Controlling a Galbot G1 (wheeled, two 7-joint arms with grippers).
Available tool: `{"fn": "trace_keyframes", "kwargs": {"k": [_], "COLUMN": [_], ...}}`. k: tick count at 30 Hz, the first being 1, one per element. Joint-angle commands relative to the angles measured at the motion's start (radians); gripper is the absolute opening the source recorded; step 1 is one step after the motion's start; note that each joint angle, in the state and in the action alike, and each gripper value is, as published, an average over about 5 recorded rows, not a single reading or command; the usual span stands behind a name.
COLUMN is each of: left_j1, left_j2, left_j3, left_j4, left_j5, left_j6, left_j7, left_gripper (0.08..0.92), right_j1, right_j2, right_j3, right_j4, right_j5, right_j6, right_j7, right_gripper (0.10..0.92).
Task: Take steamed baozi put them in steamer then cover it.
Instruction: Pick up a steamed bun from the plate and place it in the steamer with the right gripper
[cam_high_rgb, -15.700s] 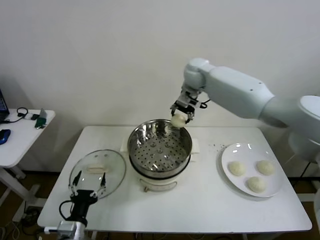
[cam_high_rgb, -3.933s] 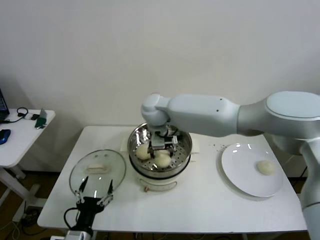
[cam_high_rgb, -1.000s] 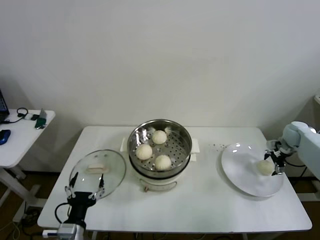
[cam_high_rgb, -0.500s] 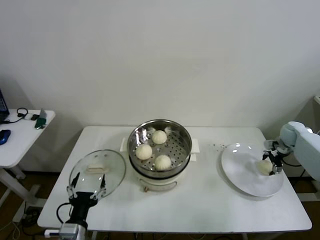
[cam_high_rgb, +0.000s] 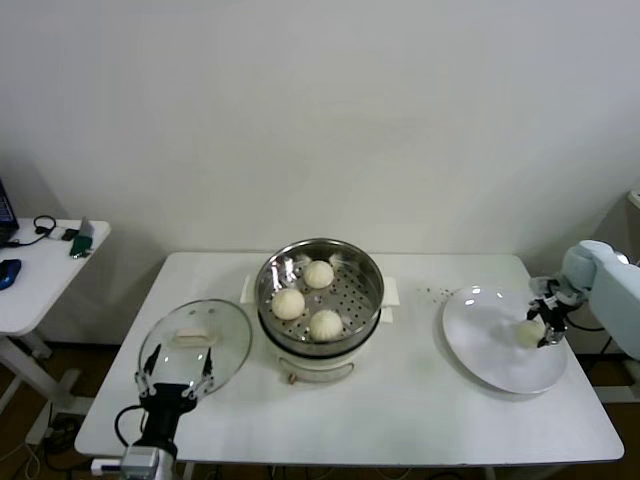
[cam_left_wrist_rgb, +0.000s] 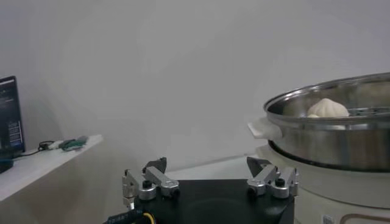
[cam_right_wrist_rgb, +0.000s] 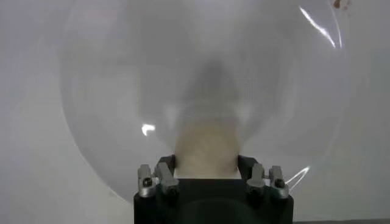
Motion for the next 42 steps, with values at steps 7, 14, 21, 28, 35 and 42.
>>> {"fn": "trace_keyframes", "kwargs": {"k": [7, 14, 21, 28, 35, 42], "left_j1": [0.025, 0.024, -0.005, -0.021, -0.016, -0.015], "left_j2": [-0.002, -0.008, -0.018, -0.018, -0.007, -0.005], "left_j3": [0.038, 0.082, 0.138, 0.167, 0.163, 0.154], "left_j4": [-0.011, -0.015, -0.008, -0.004, -0.006, 0.002], "left_j5": [0.005, 0.019, 0.032, 0.031, 0.023, 0.015], "left_j6": [-0.012, -0.022, -0.022, -0.026, -0.032, -0.036], "left_j7": [-0.008, -0.007, -0.011, -0.007, 0.003, 0.004], "left_gripper": [0.823, 0.823, 0.823, 0.823, 0.823, 0.823], "right_j1": [0.502, 0.770, 0.888, 0.919, 0.867, 0.797], "right_j2": [0.006, 0.104, 0.231, 0.369, 0.503, 0.571], "right_j3": [-0.578, -0.844, -0.980, -1.058, -1.087, -1.088], "right_j4": [0.178, 0.360, 0.493, 0.557, 0.539, 0.497], "right_j5": [0.579, 0.914, 1.143, 1.245, 1.273, 1.272], "right_j6": [-0.184, -0.316, -0.393, -0.432, -0.447, -0.456], "right_j7": [-0.013, 0.061, 0.124, 0.168, 0.205, 0.231], "right_gripper": [0.676, 0.678, 0.679, 0.679, 0.679, 0.679]}}
